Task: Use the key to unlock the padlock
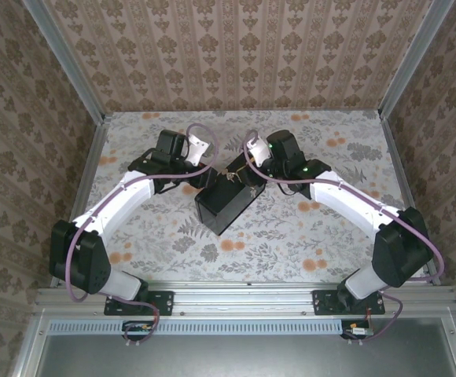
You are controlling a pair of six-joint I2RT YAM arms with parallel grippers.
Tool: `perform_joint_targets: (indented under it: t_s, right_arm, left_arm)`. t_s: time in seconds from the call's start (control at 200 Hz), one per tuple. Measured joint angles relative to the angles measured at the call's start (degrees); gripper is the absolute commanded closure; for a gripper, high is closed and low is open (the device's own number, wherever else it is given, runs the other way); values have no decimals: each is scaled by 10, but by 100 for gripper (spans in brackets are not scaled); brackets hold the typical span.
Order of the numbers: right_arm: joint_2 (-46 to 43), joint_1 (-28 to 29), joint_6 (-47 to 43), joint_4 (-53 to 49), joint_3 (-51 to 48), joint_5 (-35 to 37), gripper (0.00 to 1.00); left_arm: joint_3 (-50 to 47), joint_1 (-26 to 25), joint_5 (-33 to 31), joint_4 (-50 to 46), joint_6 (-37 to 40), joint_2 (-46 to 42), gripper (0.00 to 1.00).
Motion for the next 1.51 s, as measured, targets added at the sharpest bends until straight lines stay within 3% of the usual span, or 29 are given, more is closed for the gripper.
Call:
perform_joint_targets:
  t_s: [0.365, 0.6, 1.145, 1.37, 1.505]
  right_arm:
    - [-21, 5, 1, -98, 11, -4, 46]
    - [-19, 38, -4, -101, 12, 23, 47]
    - [-3, 48, -39, -117, 26, 90, 47]
    - [1, 57, -64, -115, 29, 107, 71]
    - [5, 58, -66, -120, 37, 114, 77]
  left_arm:
    - [12, -2, -16, -28, -5, 1, 56]
    - [19, -4, -18, -51, -15, -1, 52]
    - [12, 2, 3, -130, -26, -29, 49]
    - [11, 20, 20, -147, -34, -48, 48]
    - [8, -3, 20, -150, -41, -53, 47]
